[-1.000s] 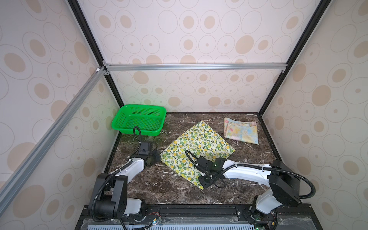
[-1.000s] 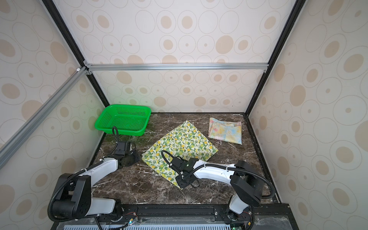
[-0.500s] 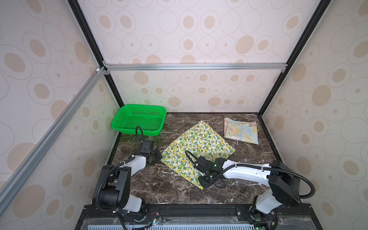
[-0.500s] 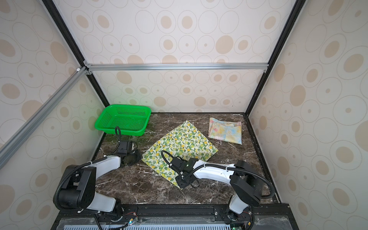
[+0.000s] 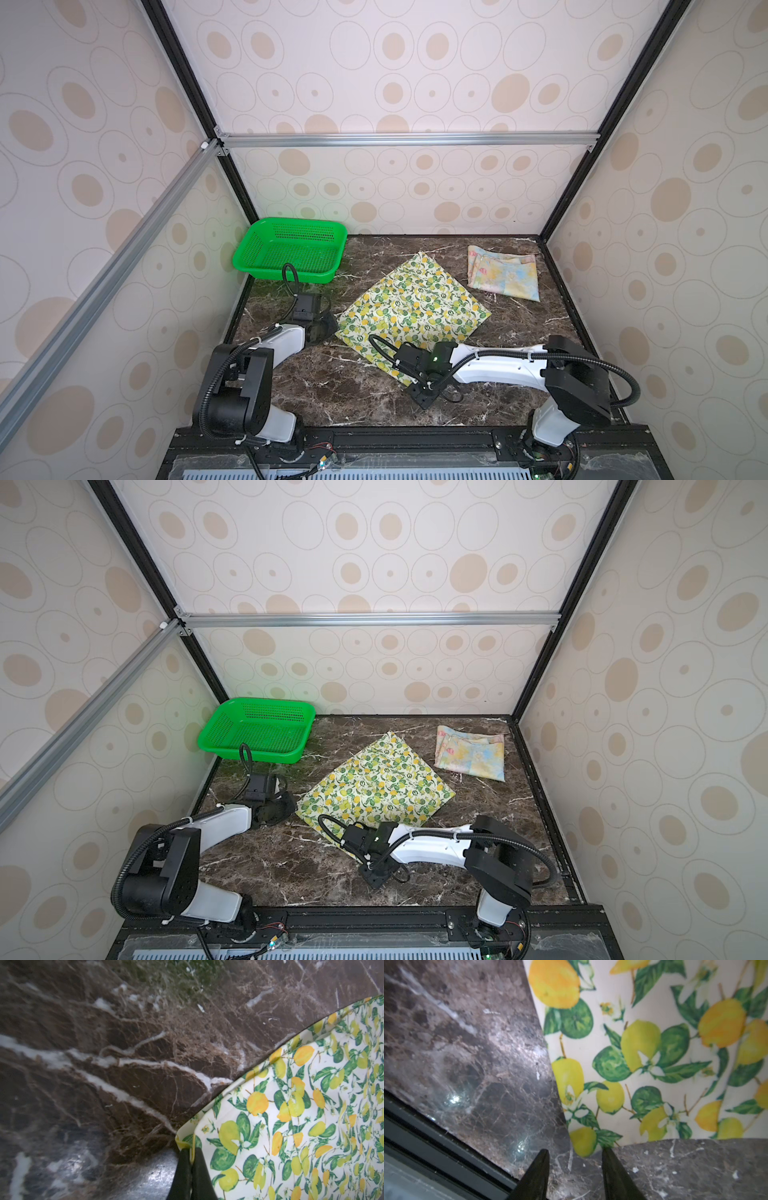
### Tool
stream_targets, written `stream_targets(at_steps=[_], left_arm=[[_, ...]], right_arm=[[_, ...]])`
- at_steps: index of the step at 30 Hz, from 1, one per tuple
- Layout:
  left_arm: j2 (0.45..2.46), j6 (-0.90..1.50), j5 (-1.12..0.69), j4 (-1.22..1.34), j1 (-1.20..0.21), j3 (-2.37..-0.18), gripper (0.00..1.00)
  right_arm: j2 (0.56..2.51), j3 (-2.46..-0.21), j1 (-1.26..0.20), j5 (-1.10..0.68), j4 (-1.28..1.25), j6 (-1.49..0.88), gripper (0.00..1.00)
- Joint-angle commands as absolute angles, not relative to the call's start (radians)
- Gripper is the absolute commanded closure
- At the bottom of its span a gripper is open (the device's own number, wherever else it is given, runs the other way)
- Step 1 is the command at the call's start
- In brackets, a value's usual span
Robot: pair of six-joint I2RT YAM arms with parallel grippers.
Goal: Fold and stack skirts
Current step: Fold the skirt at the center of the table.
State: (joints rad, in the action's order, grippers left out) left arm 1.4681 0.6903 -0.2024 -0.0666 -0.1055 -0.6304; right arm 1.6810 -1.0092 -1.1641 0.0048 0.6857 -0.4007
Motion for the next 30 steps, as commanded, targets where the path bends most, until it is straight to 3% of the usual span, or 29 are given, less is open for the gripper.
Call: stream_targets(at_steps=[1,18,21,27,30], left_arm=[[1.455,0.689,-0.194,-0.062,-0.098,-0.653,1.0],[1.447,0.691,-0.192,-0.067,-0.098,-0.653,1.0],[1.449,0.692,-0.191,-0.067,-0.098,-0.656,1.0],[1.425,0.686,-0.161,-0.096,-0.099,-0.67,1.0],[1.389,0.673,-0.122,-0.146,-0.097,-0.693,1.0]], right_arm=[[1.709,-1.037,-1.181,0.056,0.697,-0.368,0.56],[1.753,-1.045,-1.213,0.173,0.689,-0.331,0.58],[1.767,-1.043,-1.221,0.164,0.667,-0.319,0.65],[1.749,-1.035,-1.233,0.128,0.654,-0.311,0.99],[1.696,-1.027,-1.235,0.09,0.653,-0.31,1.0]])
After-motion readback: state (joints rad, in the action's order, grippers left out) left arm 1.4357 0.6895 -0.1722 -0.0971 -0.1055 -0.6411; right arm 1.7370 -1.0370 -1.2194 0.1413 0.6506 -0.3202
